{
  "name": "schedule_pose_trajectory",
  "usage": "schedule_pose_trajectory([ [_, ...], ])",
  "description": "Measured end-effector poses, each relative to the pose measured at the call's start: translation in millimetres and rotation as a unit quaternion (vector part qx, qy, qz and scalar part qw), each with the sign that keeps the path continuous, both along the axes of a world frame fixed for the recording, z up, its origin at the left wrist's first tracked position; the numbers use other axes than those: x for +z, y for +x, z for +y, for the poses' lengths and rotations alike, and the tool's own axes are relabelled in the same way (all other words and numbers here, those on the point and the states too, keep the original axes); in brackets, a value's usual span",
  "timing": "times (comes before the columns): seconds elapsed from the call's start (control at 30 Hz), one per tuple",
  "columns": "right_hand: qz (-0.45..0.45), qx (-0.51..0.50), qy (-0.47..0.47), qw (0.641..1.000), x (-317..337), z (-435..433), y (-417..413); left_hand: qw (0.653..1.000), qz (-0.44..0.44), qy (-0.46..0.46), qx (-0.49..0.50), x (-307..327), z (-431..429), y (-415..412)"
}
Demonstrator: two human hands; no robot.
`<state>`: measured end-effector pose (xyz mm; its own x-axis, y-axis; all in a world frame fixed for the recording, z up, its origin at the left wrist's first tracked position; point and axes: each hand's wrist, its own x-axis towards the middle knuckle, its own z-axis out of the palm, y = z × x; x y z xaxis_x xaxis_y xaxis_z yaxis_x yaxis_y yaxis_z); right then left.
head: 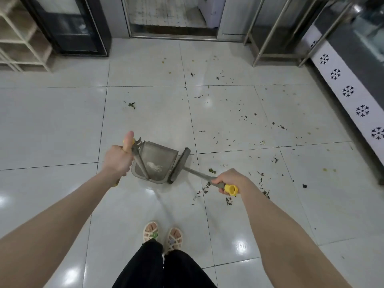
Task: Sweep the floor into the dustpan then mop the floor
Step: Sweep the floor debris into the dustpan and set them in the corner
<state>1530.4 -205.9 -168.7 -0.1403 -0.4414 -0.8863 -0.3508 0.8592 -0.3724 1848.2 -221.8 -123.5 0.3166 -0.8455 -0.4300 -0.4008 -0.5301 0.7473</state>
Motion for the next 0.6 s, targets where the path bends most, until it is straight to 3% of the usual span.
schedule_pose_trajectory([
  [0.2,-0.029,0.063,0.026,0.997,-10,5,37,1.0,-0.026,0.016,0.0,-1,17,15],
  [0.4,0.022,0.109,0.078,0.991,-18,30,37,1.0,-0.015,0.026,0.005,-6,34,22],
  [0.6,0.059,0.089,0.087,0.99,-14,66,-1,0.999,-0.001,0.04,-0.002,-20,61,11],
])
